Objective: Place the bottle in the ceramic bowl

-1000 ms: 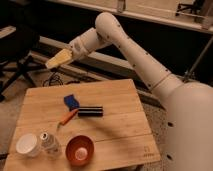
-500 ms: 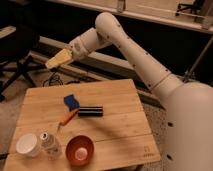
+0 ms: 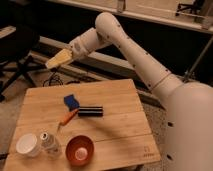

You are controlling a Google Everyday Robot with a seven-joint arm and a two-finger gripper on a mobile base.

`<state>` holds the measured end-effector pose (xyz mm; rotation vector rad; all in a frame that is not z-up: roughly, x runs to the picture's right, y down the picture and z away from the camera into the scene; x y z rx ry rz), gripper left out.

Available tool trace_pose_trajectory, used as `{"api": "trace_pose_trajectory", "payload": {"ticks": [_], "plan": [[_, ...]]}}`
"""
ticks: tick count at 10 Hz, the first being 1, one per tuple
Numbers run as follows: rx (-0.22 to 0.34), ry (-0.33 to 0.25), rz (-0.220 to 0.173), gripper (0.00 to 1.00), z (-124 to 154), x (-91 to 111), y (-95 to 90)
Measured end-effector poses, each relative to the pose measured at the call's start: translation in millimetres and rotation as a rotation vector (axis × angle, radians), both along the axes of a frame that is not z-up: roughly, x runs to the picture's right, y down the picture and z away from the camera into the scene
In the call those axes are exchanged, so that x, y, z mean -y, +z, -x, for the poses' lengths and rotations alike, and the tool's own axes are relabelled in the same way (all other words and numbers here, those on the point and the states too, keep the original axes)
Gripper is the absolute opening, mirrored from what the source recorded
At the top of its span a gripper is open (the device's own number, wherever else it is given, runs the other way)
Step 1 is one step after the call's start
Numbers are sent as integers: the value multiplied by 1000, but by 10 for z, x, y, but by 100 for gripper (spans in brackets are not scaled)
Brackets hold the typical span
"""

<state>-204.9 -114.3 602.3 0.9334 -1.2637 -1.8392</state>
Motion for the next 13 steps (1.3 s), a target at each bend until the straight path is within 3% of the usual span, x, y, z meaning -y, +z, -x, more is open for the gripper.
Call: {"api": "trace_pose_trajectory", "payload": {"ticks": [4, 6, 8, 11, 13], "plan": [[0, -6, 0, 80, 2, -13, 0], [50, -74, -32, 80, 172, -211, -128], [89, -221, -120, 80, 353, -600, -257], [42, -443, -252, 80, 383, -1126, -231], [11, -506, -248, 80, 366, -1391, -271]]}}
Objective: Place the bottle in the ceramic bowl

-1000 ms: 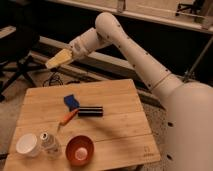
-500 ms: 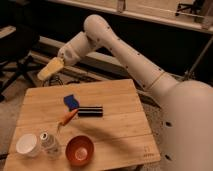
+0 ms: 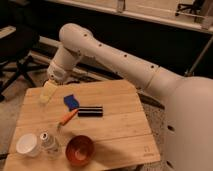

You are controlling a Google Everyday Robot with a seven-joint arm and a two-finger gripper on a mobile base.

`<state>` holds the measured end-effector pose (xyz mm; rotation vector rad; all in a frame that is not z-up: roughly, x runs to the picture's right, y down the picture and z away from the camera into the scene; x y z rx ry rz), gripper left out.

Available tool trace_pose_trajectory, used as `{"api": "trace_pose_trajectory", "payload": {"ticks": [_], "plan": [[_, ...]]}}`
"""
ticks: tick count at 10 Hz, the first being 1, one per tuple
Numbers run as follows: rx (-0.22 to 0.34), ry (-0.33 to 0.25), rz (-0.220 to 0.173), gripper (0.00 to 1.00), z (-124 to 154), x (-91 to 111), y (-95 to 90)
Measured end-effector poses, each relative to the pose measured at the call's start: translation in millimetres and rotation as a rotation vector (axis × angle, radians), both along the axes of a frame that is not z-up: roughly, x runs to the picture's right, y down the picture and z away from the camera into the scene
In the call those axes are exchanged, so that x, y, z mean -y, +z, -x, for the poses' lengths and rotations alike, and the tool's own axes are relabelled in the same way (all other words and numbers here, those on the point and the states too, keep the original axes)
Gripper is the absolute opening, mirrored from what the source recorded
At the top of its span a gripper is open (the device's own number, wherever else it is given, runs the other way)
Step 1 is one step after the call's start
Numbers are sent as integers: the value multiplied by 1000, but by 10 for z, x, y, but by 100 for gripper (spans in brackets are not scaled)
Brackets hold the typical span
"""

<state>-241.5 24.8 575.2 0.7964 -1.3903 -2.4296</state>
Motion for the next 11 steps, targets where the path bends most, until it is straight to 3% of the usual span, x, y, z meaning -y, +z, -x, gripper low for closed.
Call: {"api": "trace_pose_trajectory", "payload": {"ticks": [2, 5, 7, 8, 11], "plan": [[-18, -18, 55, 80, 126, -332, -252], [-12, -40, 110, 80, 308, -657, -483], [-27, -79, 112, 80, 395, -906, -463], [-55, -99, 100, 80, 408, -1029, -368], [-121, -124, 54, 80, 432, -1150, -147]]}}
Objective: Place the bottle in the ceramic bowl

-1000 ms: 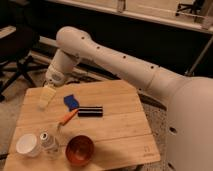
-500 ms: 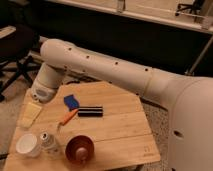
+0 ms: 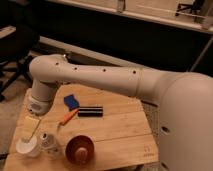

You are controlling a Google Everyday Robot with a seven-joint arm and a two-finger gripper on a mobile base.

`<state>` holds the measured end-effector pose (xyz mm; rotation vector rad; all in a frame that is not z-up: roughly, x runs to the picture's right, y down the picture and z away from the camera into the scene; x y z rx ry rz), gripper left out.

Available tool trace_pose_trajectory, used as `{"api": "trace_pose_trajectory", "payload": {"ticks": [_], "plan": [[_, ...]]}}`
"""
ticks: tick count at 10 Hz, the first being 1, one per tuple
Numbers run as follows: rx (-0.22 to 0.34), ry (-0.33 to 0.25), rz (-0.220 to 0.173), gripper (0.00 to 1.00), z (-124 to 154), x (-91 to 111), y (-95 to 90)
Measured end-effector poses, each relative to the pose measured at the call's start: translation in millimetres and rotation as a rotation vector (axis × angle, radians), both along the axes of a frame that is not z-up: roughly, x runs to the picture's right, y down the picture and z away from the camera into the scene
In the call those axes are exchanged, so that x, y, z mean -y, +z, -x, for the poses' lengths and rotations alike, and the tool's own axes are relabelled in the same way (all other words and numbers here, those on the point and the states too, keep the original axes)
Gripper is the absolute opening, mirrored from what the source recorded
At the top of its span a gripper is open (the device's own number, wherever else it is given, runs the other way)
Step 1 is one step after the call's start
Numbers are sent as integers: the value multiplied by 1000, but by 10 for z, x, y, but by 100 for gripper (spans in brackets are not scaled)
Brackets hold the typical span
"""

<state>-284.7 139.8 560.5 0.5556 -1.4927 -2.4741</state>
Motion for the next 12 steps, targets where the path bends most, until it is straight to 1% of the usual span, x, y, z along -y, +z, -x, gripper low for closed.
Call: {"api": "trace_pose_trajectory", "payload": {"ticks": [1, 3, 5, 7, 12], "plan": [[-35, -17, -49, 80, -25, 9, 113], [-99, -61, -144, 80, -114, 5, 263], [-153, -90, -207, 80, -189, -36, 331], [-180, -99, -227, 80, -195, -93, 318], [-201, -110, -232, 80, -146, -216, 275]]}}
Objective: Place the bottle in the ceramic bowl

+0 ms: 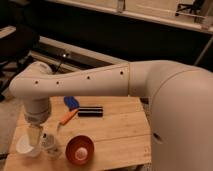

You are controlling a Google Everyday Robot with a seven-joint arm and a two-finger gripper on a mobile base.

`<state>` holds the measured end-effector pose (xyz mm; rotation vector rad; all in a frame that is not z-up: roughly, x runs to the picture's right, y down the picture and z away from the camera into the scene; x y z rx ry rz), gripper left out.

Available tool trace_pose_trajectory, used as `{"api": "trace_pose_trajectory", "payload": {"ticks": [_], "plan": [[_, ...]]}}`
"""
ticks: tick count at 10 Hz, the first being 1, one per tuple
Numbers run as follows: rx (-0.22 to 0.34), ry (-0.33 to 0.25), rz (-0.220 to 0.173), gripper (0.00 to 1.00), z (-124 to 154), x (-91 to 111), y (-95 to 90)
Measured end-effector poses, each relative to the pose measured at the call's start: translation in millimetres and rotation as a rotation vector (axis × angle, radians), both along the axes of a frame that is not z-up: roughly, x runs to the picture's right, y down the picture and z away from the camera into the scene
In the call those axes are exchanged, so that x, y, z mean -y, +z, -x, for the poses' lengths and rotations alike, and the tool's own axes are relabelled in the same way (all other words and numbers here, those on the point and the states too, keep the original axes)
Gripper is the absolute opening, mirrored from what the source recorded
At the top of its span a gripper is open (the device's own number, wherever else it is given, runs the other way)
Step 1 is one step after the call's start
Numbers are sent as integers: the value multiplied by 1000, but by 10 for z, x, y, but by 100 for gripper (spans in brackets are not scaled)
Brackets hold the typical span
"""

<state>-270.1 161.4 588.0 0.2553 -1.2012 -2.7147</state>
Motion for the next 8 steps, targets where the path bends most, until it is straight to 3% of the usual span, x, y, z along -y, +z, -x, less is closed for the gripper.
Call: {"api": "trace_pose_trajectory", "payload": {"ticks": [7, 8], "plan": [[-26, -76, 29, 80, -29, -382, 138], [-27, -78, 41, 75, -10, -418, 158]]}}
